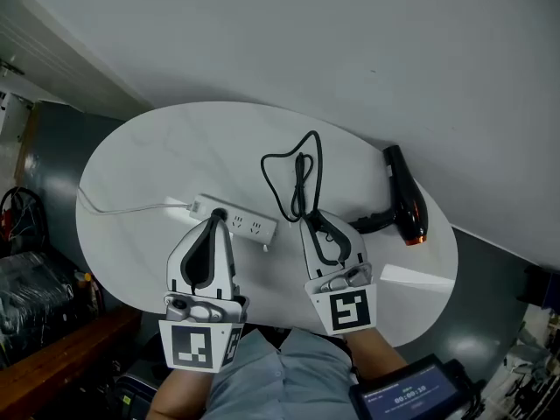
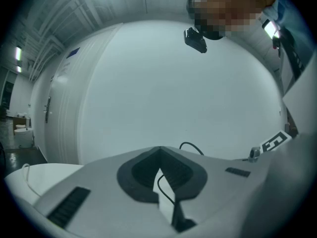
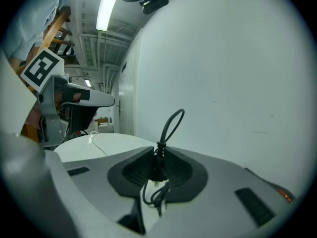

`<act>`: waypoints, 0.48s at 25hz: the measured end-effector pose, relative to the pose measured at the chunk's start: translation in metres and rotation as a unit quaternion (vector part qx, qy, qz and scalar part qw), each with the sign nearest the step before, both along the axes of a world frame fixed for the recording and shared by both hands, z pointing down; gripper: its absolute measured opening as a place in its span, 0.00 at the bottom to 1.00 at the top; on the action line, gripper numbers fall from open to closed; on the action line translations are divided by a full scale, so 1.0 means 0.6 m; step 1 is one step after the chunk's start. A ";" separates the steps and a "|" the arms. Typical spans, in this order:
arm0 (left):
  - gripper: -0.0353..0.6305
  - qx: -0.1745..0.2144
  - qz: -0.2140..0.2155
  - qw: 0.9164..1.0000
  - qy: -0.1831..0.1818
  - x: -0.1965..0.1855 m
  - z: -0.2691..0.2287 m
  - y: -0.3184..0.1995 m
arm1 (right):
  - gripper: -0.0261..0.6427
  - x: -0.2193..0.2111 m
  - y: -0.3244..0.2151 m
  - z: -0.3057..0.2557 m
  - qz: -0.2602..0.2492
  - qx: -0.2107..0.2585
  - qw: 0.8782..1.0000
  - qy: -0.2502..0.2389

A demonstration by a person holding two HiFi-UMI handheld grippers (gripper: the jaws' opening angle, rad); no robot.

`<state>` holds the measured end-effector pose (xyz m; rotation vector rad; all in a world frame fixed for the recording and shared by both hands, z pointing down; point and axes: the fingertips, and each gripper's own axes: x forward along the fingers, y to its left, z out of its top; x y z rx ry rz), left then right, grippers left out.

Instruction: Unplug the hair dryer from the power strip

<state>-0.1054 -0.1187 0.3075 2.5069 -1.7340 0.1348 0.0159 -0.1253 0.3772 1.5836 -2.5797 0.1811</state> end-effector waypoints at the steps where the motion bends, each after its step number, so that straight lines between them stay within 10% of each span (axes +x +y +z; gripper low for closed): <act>1: 0.05 0.000 0.004 1.000 -0.001 0.007 0.000 0.000 | 0.12 0.008 0.002 0.003 0.004 -0.001 1.000 0.002; 12: 0.05 -0.019 0.041 0.999 -0.017 0.063 0.022 0.006 | 0.14 0.067 0.027 0.071 0.025 -0.038 0.998 0.053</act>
